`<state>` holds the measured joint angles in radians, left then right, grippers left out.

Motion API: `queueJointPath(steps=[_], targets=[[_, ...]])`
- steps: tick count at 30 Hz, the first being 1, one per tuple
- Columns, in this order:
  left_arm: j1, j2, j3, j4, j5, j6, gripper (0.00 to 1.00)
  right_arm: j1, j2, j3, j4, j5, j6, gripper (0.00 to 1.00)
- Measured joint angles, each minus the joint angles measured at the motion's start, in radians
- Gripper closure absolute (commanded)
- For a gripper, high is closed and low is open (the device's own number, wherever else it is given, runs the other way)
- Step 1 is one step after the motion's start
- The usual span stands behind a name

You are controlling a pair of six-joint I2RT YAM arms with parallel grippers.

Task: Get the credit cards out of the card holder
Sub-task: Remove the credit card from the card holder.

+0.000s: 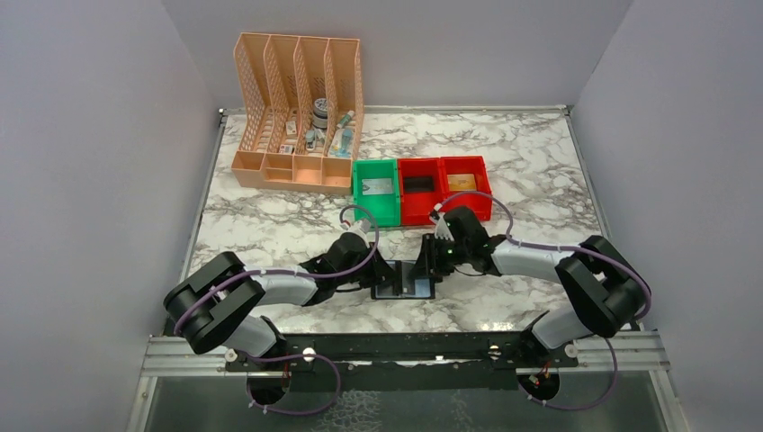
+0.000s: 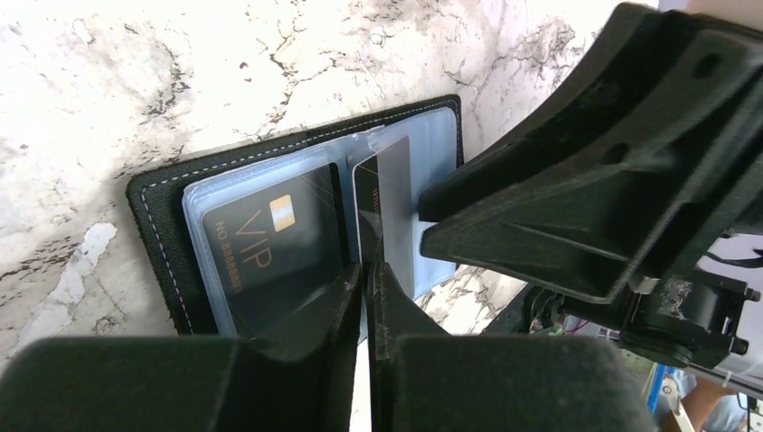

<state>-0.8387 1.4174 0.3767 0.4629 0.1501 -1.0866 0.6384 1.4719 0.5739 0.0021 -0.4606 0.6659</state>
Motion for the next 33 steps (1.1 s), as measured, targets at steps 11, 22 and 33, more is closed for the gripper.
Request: queueJointPath(steps=[11,22,33], targets=[[0.001,0.042,0.026,0.001,0.038,0.010,0.82,0.000,0.039,0.012,-0.004,0.049,0.057,0.72],[0.001,0.058,0.037,0.023,0.063,0.010,1.00,0.001,0.003,-0.014,0.006,0.094,0.074,0.72],[0.008,0.058,0.037,0.021,0.071,0.023,0.83,0.001,0.008,-0.024,0.036,0.099,0.097,0.74]])
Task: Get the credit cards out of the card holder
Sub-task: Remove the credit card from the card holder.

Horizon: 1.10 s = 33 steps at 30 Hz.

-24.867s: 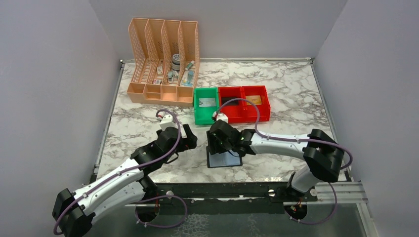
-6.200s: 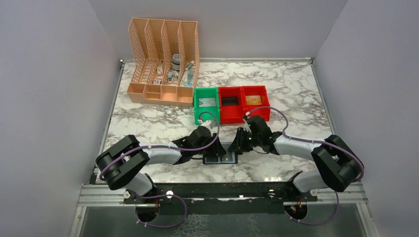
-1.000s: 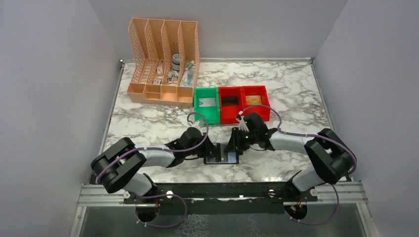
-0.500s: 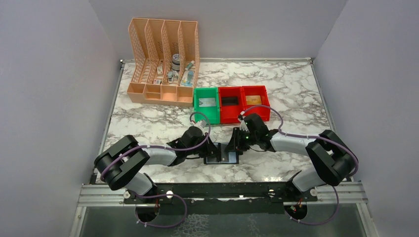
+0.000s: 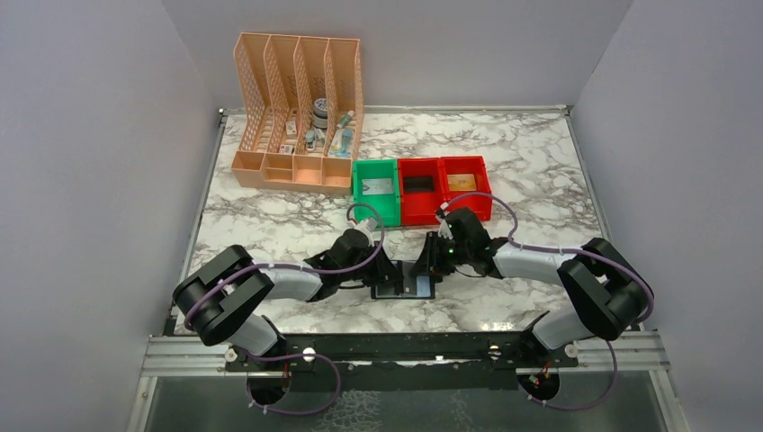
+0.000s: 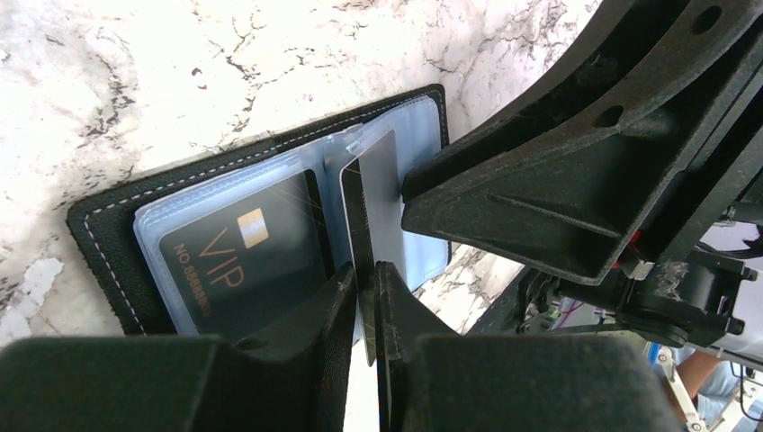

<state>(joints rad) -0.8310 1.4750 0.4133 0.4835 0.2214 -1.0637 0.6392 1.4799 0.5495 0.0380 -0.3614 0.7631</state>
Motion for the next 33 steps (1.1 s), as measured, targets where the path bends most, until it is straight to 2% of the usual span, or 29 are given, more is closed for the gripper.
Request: queueJointPath(steps=[3,8,22,27,33], targets=[[0.003,0.021,0.010,-0.001,0.023,0.006,0.85,0.000,0.002,-0.001,0.003,0.005,0.010,0.75],[0.005,0.037,0.022,-0.002,0.039,0.007,1.00,0.000,0.005,-0.008,0.020,0.005,0.021,0.74],[0.032,-0.103,-0.028,-0.059,0.013,0.014,1.00,0.001,-0.025,-0.016,0.015,0.040,0.008,0.72],[0.039,-0.156,0.012,-0.189,-0.004,0.061,1.00,0.001,-0.073,-0.020,-0.023,0.057,-0.037,0.66],[0.060,-0.369,0.107,-0.426,-0.098,0.159,1.00,0.000,-0.232,-0.013,-0.052,0.058,-0.071,0.66]])
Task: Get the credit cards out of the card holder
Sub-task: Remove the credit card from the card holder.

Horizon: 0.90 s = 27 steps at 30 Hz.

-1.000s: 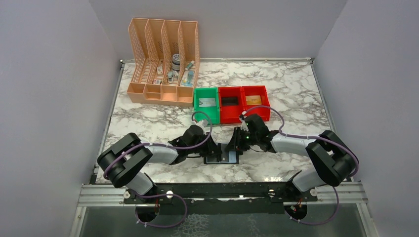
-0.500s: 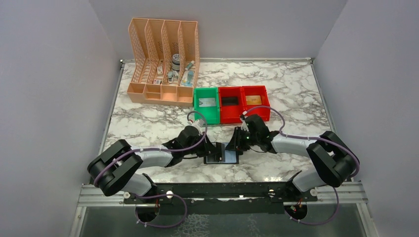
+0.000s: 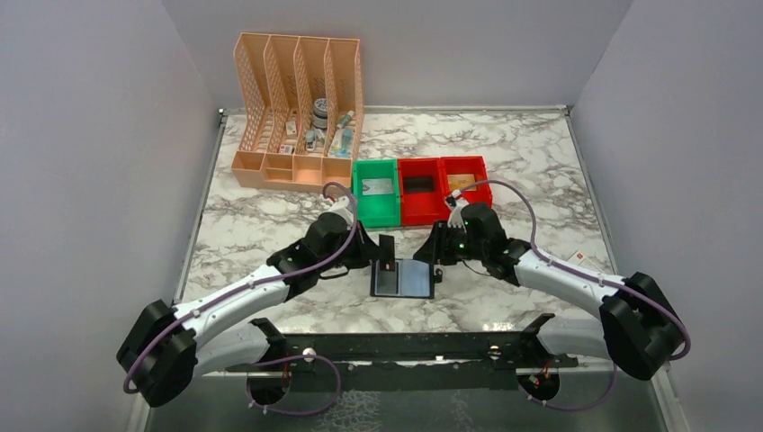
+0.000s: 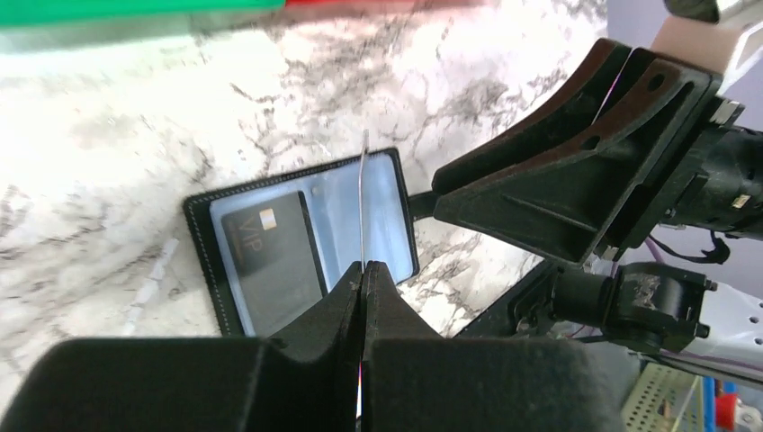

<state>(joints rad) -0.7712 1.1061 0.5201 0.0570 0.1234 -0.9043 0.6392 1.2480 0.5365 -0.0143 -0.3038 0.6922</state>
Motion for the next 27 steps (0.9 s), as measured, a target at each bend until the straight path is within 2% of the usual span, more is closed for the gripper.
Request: queueJointPath(steps=[7,13,19,25,27], targets=[[0.032,-0.158,0.030,-0.188,-0.126,0.057,1.00,0.001,-0.015,0.000,0.109,-0.088,0.021,0.67],[0.032,-0.288,-0.024,-0.254,-0.206,0.038,1.00,0.068,0.144,0.033,0.140,-0.095,0.045,0.68],[0.034,-0.327,-0.035,-0.267,-0.225,0.027,1.00,0.122,0.287,0.092,0.124,-0.064,0.059,0.68],[0.036,-0.307,-0.070,-0.215,-0.201,0.019,1.00,0.122,0.303,0.132,0.000,0.050,0.060,0.66],[0.037,-0.284,-0.079,-0.182,-0.172,0.016,1.00,0.122,0.285,0.150,-0.048,0.080,0.050,0.61]])
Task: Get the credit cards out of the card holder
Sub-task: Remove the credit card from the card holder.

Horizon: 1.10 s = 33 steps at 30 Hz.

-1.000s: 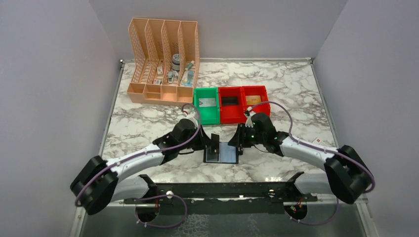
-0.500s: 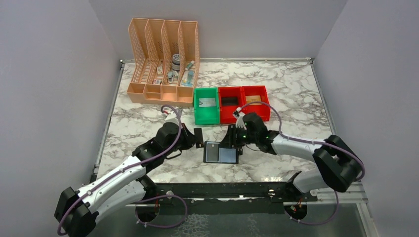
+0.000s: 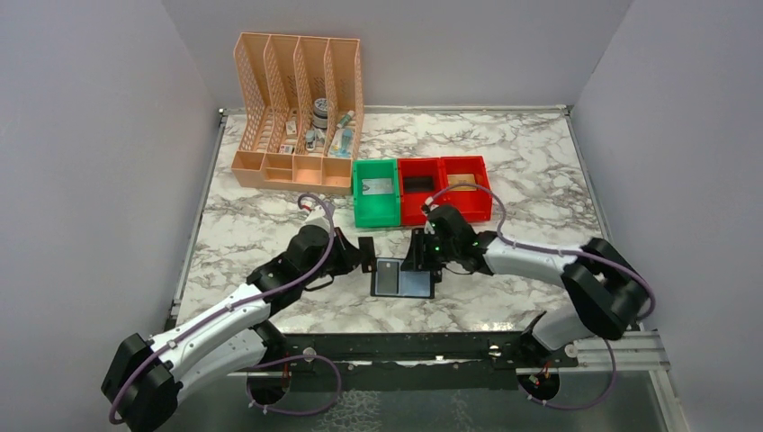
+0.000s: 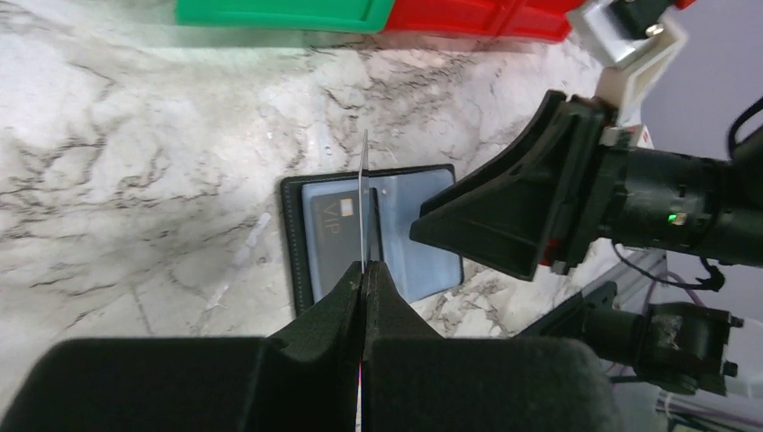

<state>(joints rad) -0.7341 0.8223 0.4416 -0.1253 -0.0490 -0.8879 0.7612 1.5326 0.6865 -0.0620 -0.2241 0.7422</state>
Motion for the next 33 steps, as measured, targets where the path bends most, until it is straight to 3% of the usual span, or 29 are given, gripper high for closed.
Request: queueJointPath(steps=[4,8,11,15,17,26,33], targets=[[0.003,0.039,-0.016,0.107,0.072,-0.012,1.00,0.002,-0.203,-0.018,-0.051,0.053,-0.014,0.41],[0.035,0.082,-0.018,0.221,0.154,-0.019,1.00,-0.020,-0.429,-0.016,-0.044,0.159,-0.041,0.39],[0.075,0.118,-0.018,0.298,0.229,-0.027,1.00,-0.151,-0.465,-0.010,-0.042,0.142,-0.074,0.39],[0.122,0.157,-0.019,0.388,0.340,-0.043,1.00,-0.405,-0.446,-0.071,0.018,-0.043,-0.082,0.37],[0.134,0.162,-0.019,0.422,0.388,-0.046,1.00,-0.468,-0.447,-0.129,0.084,-0.145,-0.074,0.36],[0.143,0.217,-0.026,0.579,0.555,-0.076,1.00,-0.472,-0.396,-0.252,0.460,-0.572,0.057,0.38],[0.143,0.229,-0.053,0.700,0.597,-0.132,1.00,-0.438,-0.319,-0.252,0.621,-0.685,0.175,0.38]])
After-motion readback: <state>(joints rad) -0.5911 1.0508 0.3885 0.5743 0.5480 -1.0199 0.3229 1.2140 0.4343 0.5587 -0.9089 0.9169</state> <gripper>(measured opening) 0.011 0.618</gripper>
